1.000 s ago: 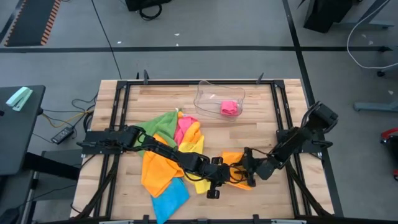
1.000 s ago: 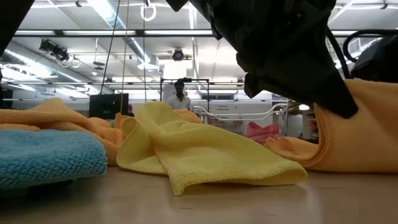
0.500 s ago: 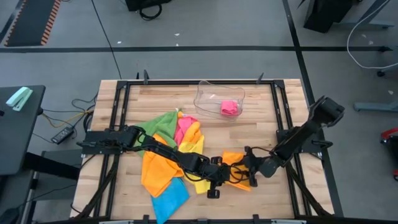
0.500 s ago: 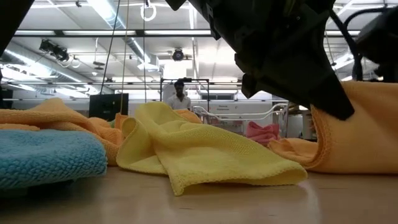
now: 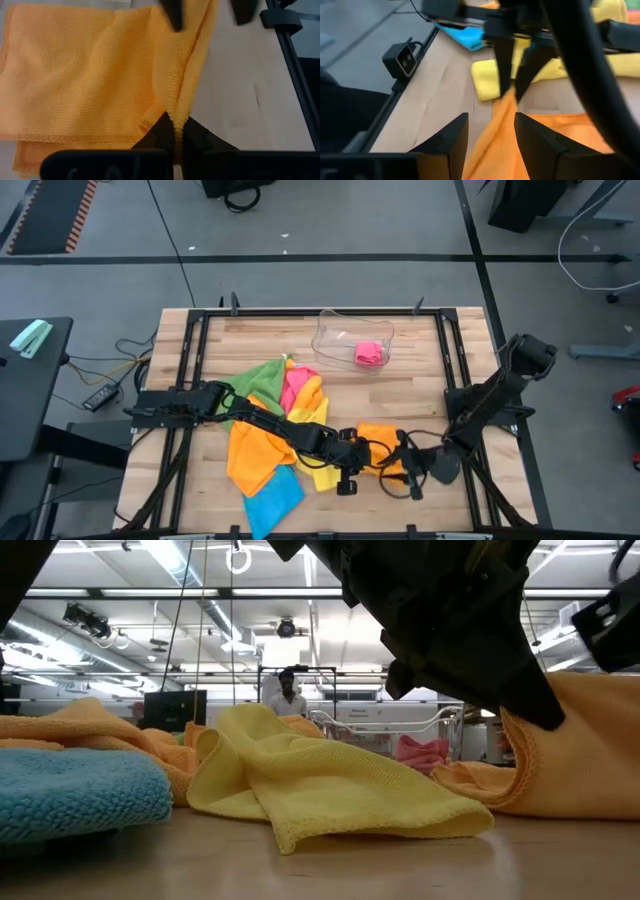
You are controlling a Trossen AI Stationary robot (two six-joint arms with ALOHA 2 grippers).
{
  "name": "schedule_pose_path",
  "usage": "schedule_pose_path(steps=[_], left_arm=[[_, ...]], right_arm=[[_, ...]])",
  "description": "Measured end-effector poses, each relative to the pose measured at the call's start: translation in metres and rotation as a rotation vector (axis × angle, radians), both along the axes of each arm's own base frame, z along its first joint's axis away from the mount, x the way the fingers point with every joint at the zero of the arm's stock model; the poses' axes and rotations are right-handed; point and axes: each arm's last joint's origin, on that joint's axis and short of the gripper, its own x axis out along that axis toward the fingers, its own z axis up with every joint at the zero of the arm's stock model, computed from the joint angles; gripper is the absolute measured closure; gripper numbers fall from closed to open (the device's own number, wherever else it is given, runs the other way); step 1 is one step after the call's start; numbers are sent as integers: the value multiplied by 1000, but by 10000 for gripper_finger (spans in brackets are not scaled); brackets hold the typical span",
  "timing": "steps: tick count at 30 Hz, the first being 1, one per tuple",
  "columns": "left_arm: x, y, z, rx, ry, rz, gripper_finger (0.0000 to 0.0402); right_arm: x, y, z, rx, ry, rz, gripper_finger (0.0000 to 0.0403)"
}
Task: Fold microfiber towels
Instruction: Fold the right orange microfiber cloth
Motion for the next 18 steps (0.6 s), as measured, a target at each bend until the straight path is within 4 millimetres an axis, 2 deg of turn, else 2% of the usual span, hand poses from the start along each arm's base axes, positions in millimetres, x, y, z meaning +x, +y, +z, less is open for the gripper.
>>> schedule_pose_path(steps=[5,9,13,18], left_arm=[[0,0,0,-24,5,24,369],[0,0,0,-35,7,35,380],[0,-1,0,-37,7,36,387],[-1,-2,0,-51,14,50,371]], right_arm=[[-1,18,-11,-119,21,-42,232],[3,22,-19,-128,75,-64,211],[8,27,-13,-152,89,-68,167],[17,35,0,-186,122,-87,129]])
